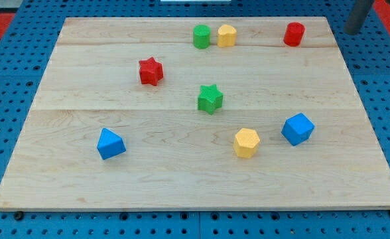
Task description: Slightly move the red circle to the bottom side of the board
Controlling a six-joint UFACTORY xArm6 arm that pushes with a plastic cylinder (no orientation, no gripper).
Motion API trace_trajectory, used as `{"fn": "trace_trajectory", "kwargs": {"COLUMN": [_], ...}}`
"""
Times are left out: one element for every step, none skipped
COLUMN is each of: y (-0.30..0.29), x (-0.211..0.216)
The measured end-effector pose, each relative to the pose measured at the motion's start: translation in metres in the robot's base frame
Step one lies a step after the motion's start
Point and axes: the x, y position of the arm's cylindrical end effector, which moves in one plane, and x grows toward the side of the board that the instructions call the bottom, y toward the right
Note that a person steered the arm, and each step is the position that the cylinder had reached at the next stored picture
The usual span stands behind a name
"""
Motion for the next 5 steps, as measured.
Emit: {"fn": "trace_trajectory", "kwargs": {"y": [-0.032, -0.054, -0.081, -0.098, -0.094], "x": [-0.008, -0.005, -0.005, 0.002, 0.018]}}
